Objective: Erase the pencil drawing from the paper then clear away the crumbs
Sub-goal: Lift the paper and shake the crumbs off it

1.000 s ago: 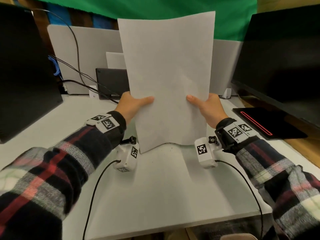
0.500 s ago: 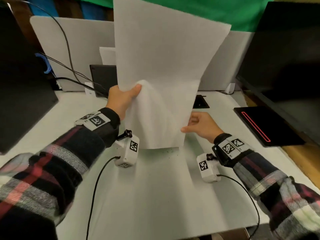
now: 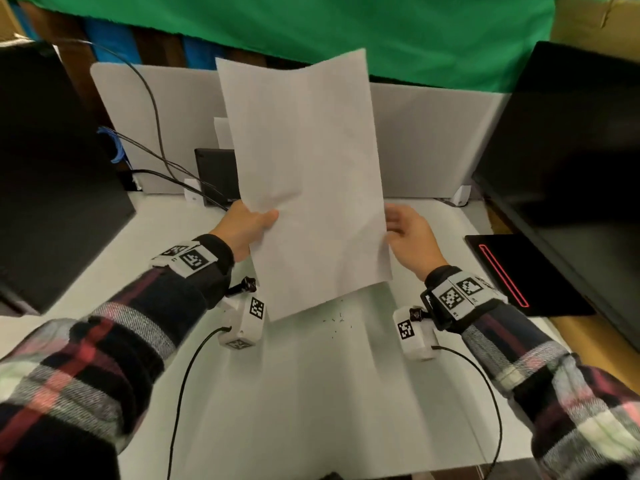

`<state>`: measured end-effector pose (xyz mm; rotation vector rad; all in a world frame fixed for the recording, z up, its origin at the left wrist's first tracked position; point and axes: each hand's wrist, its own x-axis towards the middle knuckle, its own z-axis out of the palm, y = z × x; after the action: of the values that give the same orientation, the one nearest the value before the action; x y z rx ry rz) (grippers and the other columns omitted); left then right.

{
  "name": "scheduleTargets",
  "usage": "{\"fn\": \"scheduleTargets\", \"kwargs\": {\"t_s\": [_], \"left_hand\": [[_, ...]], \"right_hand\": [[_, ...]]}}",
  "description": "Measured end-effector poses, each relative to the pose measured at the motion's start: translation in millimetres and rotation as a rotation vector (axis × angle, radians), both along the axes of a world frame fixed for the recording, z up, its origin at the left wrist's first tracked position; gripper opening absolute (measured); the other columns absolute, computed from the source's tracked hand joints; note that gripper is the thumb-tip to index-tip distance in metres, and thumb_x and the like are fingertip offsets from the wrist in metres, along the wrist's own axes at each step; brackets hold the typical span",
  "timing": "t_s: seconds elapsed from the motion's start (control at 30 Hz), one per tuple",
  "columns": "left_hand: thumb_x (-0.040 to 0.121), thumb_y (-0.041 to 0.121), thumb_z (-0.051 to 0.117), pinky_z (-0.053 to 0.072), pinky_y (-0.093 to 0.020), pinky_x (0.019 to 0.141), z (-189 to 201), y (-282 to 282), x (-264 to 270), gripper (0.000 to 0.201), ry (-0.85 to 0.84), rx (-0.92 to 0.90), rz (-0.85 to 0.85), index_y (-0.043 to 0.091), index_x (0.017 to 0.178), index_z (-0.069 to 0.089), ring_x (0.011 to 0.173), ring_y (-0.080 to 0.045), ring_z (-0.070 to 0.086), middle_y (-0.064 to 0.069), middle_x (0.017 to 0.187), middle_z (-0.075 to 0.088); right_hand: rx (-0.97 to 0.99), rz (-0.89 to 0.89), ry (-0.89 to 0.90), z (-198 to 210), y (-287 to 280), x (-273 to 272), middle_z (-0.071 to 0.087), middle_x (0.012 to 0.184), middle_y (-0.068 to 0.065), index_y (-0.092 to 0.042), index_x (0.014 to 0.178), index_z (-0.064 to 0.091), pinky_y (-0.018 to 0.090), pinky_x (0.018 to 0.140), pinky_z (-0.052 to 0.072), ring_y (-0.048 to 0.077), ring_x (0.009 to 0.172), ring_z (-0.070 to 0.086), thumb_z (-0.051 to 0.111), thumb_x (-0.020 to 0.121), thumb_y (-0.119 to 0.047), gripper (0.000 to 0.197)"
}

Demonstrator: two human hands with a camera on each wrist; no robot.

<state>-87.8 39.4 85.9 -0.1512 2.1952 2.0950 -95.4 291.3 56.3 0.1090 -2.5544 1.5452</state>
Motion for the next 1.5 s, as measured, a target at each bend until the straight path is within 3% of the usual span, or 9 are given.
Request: {"fn": "scheduleTargets", "kwargs": {"t_s": [0.23,0.43,0.53,0.67,0.8,1.03,1.13,1.27,1.5], "left_hand": [[0.095,0.002,0.046,0.045,-0.039,0.095,6,-8,-5,0.042,-0.020,0.130,-0.082,0.008,0.136,0.044,0.116,-0.028,0.054,-0.010,0.131,0.054],[0.096,0.002,0.044,0.053,-0.030,0.082,4,-21,-15,0.039,-0.004,0.247,-0.007,0.007,0.135,0.043,0.097,-0.016,0.061,-0.009,0.127,0.056],[0.096,0.000,0.044,0.049,-0.035,0.089,3,-23,-17,0.041,-0.003,0.278,-0.012,0.007,0.136,0.043,0.102,-0.020,0.060,-0.011,0.129,0.055],[0.095,0.000,0.044,0.050,-0.032,0.085,2,-13,-18,0.040,-0.019,0.327,-0.035,0.006,0.134,0.045,0.102,-0.021,0.061,-0.011,0.126,0.057],[0.096,-0.001,0.042,0.052,-0.032,0.082,4,3,-19,0.036,-0.025,0.423,-0.058,0.004,0.131,0.047,0.097,-0.021,0.062,-0.009,0.113,0.062],[0.096,0.002,0.044,0.052,-0.031,0.077,14,2,-23,0.031,-0.021,0.436,-0.044,0.008,0.126,0.049,0.092,-0.018,0.063,-0.006,0.109,0.063],[0.095,0.000,0.043,0.052,-0.031,0.079,13,4,-23,0.028,-0.018,0.437,-0.045,0.009,0.121,0.051,0.090,-0.018,0.063,-0.005,0.104,0.064],[0.095,0.001,0.046,0.051,-0.032,0.078,13,4,-25,0.031,-0.051,0.479,0.003,0.006,0.125,0.051,0.090,-0.019,0.063,-0.005,0.102,0.064],[0.097,0.004,0.044,0.051,-0.038,0.074,12,-6,-24,0.022,-0.069,0.479,0.022,0.013,0.115,0.053,0.095,-0.021,0.061,-0.003,0.103,0.064]], "right_hand": [[0.716,0.321,0.331,-5,-22,11,-0.002,0.152,-0.005,-0.017,0.148,0.015,0.032,0.116,-0.001,0.010,0.142,-0.001,0.034,0.098,-0.037,0.058],[0.545,0.567,-0.128,-48,-22,42,0.071,0.100,0.008,-0.007,0.096,0.071,0.037,0.084,0.050,0.021,0.092,0.065,0.049,0.095,-0.035,0.036],[0.284,0.306,0.233,-28,-20,32,0.061,0.070,0.001,-0.010,0.071,0.063,0.027,0.065,0.045,0.010,0.066,0.055,0.053,0.091,-0.029,0.029],[0.382,0.258,0.409,-10,-35,11,0.050,0.134,-0.001,-0.010,0.127,0.054,0.013,0.105,0.025,0.004,0.123,0.040,0.042,0.090,-0.038,0.047],[0.733,0.559,0.275,-30,-62,22,0.005,0.155,-0.003,-0.016,0.147,0.018,0.030,0.118,0.002,0.012,0.143,0.000,0.034,0.096,-0.042,0.059],[0.589,0.501,0.231,-39,-43,49,0.059,0.129,0.005,-0.009,0.117,0.064,0.035,0.100,0.043,0.018,0.118,0.055,0.040,0.094,-0.038,0.044],[0.562,0.401,0.481,-21,-44,27,0.048,0.140,0.004,-0.011,0.127,0.056,0.025,0.108,0.030,0.012,0.128,0.042,0.039,0.093,-0.038,0.047],[0.849,0.627,0.092,-44,-50,24,0.037,0.148,-0.003,-0.016,0.136,0.047,0.038,0.113,0.027,0.018,0.136,0.035,0.038,0.098,-0.037,0.044],[0.468,0.333,0.494,-23,-44,18,0.064,0.081,0.003,-0.005,0.080,0.066,0.036,0.066,0.049,0.021,0.075,0.058,0.040,0.089,-0.028,0.035]]}}
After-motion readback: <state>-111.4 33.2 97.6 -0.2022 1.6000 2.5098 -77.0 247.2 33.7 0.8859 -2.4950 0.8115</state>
